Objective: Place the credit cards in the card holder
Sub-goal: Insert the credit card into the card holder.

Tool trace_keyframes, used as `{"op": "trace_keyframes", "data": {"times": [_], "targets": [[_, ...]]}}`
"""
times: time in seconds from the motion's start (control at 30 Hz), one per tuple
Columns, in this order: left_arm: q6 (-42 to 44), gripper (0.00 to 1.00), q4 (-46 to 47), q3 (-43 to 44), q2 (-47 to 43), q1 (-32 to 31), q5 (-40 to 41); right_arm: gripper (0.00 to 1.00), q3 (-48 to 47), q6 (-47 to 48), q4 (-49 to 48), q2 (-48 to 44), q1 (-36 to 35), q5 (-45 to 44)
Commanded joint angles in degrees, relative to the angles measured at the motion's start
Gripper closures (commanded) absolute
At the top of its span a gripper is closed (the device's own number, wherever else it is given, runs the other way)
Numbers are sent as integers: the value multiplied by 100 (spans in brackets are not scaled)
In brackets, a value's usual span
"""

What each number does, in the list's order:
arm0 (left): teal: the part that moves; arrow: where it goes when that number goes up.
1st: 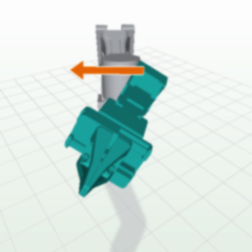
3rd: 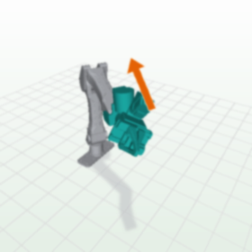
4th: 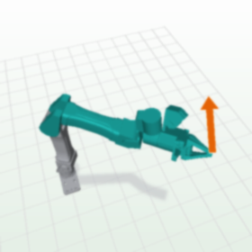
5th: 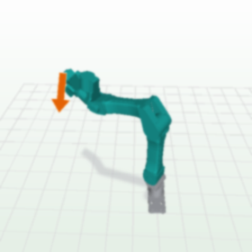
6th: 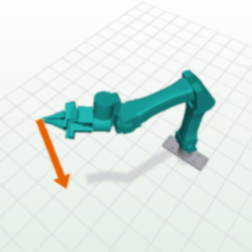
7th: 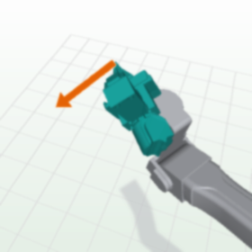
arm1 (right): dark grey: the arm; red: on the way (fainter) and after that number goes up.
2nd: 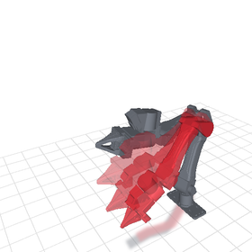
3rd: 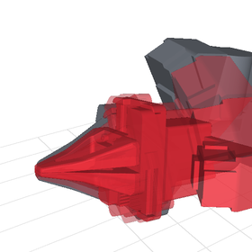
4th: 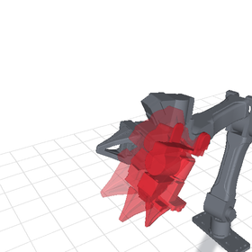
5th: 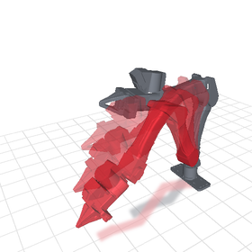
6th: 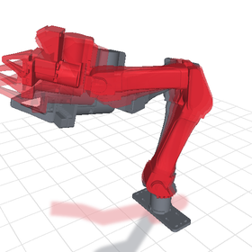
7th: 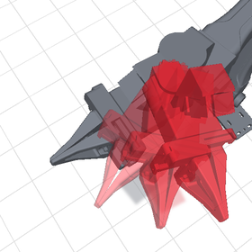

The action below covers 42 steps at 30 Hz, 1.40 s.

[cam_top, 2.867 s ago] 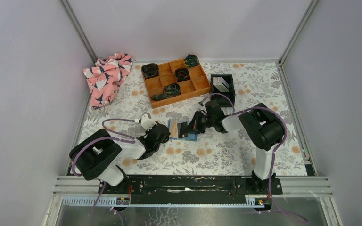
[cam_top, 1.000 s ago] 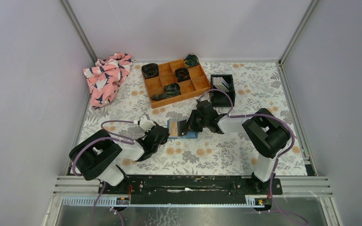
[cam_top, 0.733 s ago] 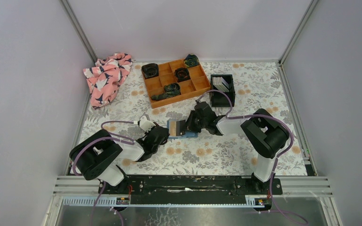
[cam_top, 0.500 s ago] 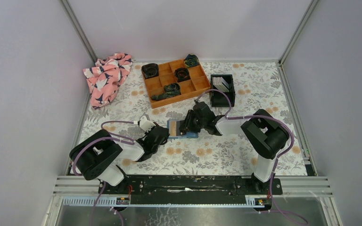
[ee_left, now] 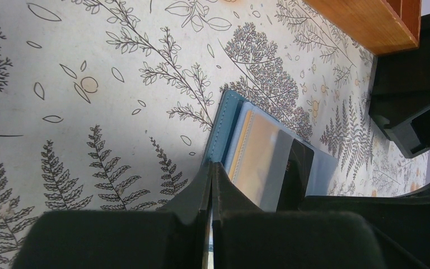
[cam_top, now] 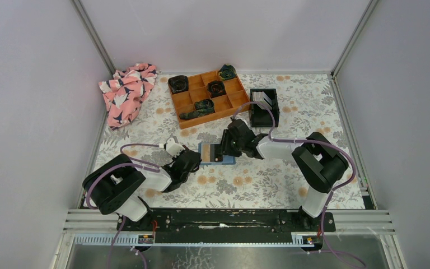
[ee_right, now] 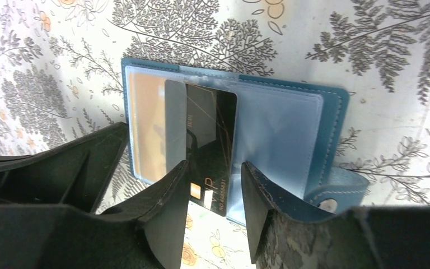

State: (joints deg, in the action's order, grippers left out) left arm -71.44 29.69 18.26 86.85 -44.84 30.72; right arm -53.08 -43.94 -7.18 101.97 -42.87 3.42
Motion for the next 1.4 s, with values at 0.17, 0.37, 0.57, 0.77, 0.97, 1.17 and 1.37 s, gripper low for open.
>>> {"op": "trace_keyframes", "data": {"times": [0.17,0.37,0.57,0.77,0.97,1.17,1.37], "targets": [[227,100,-1484,-200,386,-142,-541,64,-103,334,644,-293,5,-638],[226,100,-1497,-209,352,-145,-523,77,-73,325,609,-294,-2,-732],[227,100,-1474,-216,406,-141,-524,83,3,313,565,-399,-2,-826],[227,100,-1442,-209,431,-147,-532,88,-105,360,616,-275,3,-745],[231,100,-1434,-204,447,-146,-527,92,-163,378,577,-135,1,-561],[248,100,-1422,-167,507,-142,-549,93,-250,382,550,12,-35,-488],[252,100,-1414,-165,517,-140,-550,93,-381,373,531,148,-136,-465]]}}
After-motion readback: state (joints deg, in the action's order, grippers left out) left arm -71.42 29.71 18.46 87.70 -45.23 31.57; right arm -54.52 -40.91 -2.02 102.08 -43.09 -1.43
